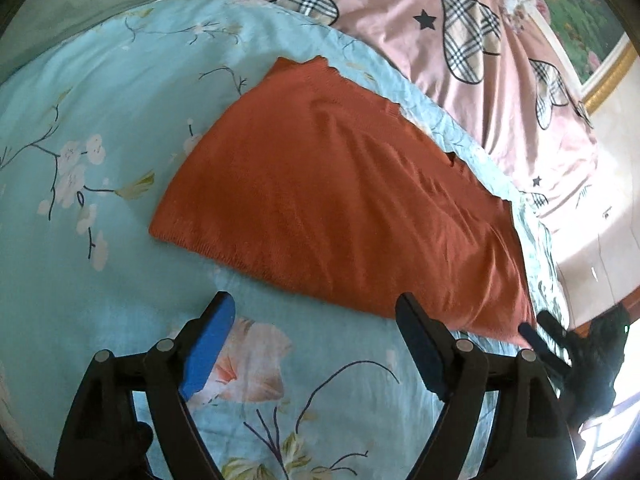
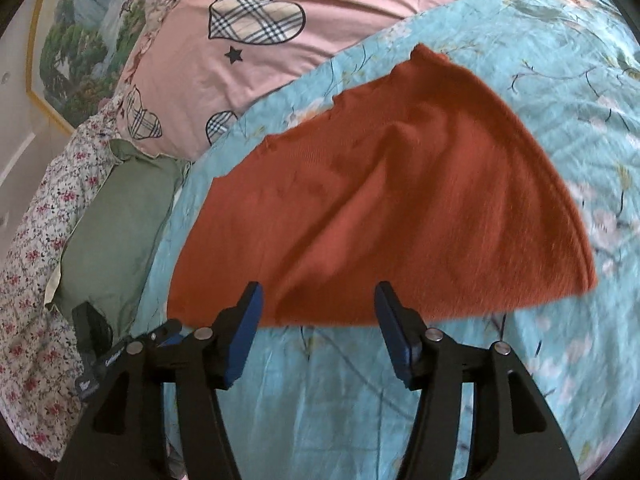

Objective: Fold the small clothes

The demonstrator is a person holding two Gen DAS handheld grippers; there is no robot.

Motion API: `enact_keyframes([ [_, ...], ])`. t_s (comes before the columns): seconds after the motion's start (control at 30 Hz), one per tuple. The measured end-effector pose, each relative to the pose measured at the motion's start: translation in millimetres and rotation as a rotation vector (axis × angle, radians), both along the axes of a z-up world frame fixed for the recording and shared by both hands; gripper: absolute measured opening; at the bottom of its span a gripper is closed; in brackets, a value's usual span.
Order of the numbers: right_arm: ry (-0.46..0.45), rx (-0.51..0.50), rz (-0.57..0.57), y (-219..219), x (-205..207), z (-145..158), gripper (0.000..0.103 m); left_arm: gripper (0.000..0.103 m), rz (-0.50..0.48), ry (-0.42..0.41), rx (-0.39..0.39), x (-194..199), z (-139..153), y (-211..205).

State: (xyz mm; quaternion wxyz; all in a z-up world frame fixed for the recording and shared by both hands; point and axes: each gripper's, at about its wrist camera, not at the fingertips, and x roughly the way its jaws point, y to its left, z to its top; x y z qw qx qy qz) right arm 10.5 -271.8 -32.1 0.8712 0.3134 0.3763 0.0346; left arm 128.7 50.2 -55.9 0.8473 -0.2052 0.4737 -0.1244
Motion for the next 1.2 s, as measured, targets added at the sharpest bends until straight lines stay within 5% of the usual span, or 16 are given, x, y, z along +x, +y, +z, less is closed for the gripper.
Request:
enact_keyframes([
  [0.2, 0.015, 0.012, 0.011, 2.0, -0.4, -2.6, 0.059, 0.1, 0.076, 0.003, -0.054, 29.8, -9.1, 7.5],
  [0.33, 0.001, 0.007, 0.015, 0.7, 3.9, 2.5, 0.059, 0.099, 0.14, -0.023, -0.048, 52.8, -11.3, 13.8],
  [0.43, -0.002, 0.0, 0.021, -0.8, 11.0, 3.4, 0.059, 0.083, 0.174, -0.046, 0.007, 65.0, -9.1, 14.6],
  [0.5, 0.0, -0.005, 0.025, -4.2, 18.2, 2.3, 0.059, 0.049, 0.188, -0.048, 0.042, 73.7, -9.8, 15.8],
  [0.53, -0.002, -0.009, 0.027, -7.0, 22.7, 1.8, 0.059, 0.043, 0.19, -0.048, 0.045, 78.5, -10.4, 17.4],
  [0.6, -0.002, -0.015, 0.026, -14.4, 31.3, 2.0, 0.059, 0.015, 0.173, -0.066, 0.035, 82.7, -6.5, 17.3],
  [0.67, -0.009, -0.007, 0.022, -23.6, 38.7, 4.0, 0.059, 0.013, 0.153, -0.094, 0.072, 82.1, 4.7, 9.2],
  [0.97, -0.036, 0.113, 0.054, -69.7, 65.9, 19.1, 0.059, 0.01, -0.206, -0.324, 0.136, 63.5, 77.3, -116.0],
  [1.2, 0.056, 0.225, 0.112, -81.7, 97.6, -0.6, 0.062, 0.011, -0.451, -0.291, 0.297, 46.7, 22.3, -225.1],
])
